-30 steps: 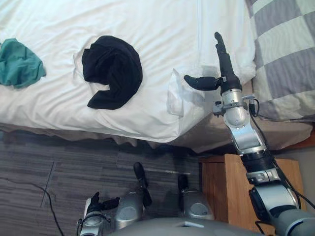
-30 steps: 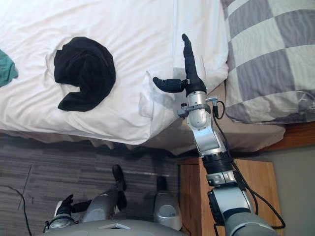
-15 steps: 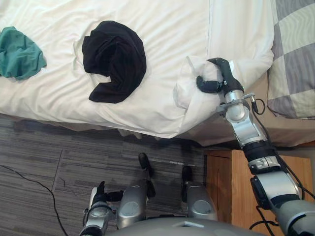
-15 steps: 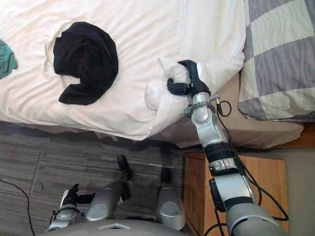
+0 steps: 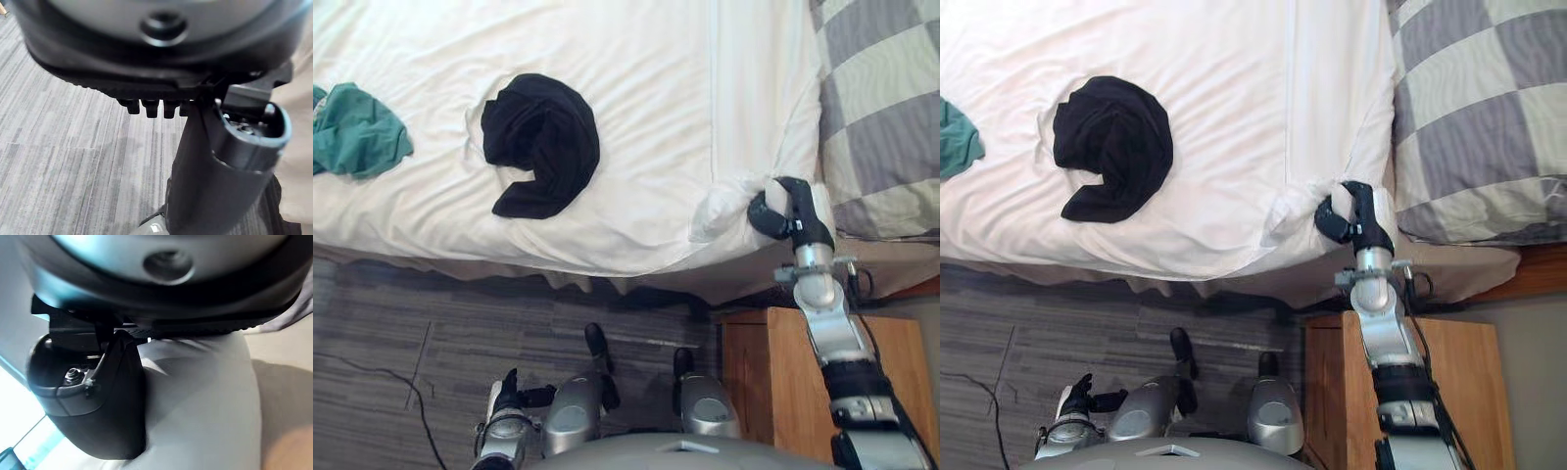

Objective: Tidy up the quilt and then pick up the clothes from the bed and put them into the laundry hamper

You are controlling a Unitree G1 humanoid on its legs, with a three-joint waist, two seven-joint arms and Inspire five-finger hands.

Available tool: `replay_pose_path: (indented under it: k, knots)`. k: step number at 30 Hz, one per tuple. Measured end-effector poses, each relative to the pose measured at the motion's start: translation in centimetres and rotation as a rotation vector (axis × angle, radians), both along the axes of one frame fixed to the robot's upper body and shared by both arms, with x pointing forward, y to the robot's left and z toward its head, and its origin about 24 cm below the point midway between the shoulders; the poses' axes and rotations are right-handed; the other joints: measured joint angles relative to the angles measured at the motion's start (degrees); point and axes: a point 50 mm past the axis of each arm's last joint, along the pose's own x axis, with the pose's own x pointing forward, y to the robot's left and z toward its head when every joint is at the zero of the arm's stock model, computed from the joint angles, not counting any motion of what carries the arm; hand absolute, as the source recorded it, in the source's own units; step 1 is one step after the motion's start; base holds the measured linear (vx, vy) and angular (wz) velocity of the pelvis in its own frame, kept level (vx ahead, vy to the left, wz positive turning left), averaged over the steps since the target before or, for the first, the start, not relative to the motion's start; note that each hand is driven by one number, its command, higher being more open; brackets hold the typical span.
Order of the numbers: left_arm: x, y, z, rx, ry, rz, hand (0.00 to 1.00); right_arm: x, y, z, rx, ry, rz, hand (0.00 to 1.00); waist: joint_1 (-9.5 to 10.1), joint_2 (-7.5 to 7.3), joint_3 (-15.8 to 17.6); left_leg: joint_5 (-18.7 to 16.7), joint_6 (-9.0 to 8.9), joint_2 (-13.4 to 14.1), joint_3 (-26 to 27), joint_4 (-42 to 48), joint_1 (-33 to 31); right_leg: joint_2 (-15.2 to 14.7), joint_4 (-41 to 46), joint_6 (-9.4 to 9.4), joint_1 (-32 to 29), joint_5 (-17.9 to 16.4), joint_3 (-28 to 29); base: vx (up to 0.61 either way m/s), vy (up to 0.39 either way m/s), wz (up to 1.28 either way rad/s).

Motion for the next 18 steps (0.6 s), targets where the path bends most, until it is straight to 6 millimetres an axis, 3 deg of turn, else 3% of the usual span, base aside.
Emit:
replay_pose_path:
  k: [5, 6, 11, 18]
  knots:
    - [-1.2, -0.2, -0.4, -0.024, 0.034, 0.035, 1.00, -3.1, -1.4, -3.3, 0.176, 0.065, -0.127, 1.00, -0.43, -0.47, -2.8, -1.0, 0.12, 0.2, 1.8, 0.0, 2.4, 0.2, -1.3, -0.04, 1.6, 0.0, 1.6, 0.05, -0.018, -0.21]
    - [-1.3, -0.3, -0.5, -0.033, 0.042, 0.036, 1.00, -3.8, -1.9, -3.8, 0.228, 0.066, -0.165, 1.00, -1.36, -0.50, -2.9, -1.1, 0.12, 0.2, 1.9, 0.0, 2.7, 0.2, -1.8, 0.09, 2.0, 0.1, 2.0, 0.04, -0.001, -0.15]
    - [-1.8, -0.3, -0.7, -0.051, 0.065, 0.047, 1.00, -6.1, -4.2, -4.8, 0.356, 0.054, -0.294, 1.00, -2.61, -0.34, -4.2, -2.0, -0.17, 0.2, 3.6, -0.1, 3.9, 0.2, -2.9, 0.32, 2.9, 0.5, 3.4, 0.04, 0.011, -0.17]
    - [-3.0, -0.3, -1.0, -0.079, 0.090, 0.130, 1.00, -11.2, -7.6, -6.8, 0.570, -0.009, -0.599, 1.00, -4.08, -0.29, -6.0, -3.4, -0.15, 0.3, 6.4, -0.1, 4.9, 0.5, -3.9, 0.28, 2.9, 0.8, 5.8, 0.03, 0.007, -0.19]
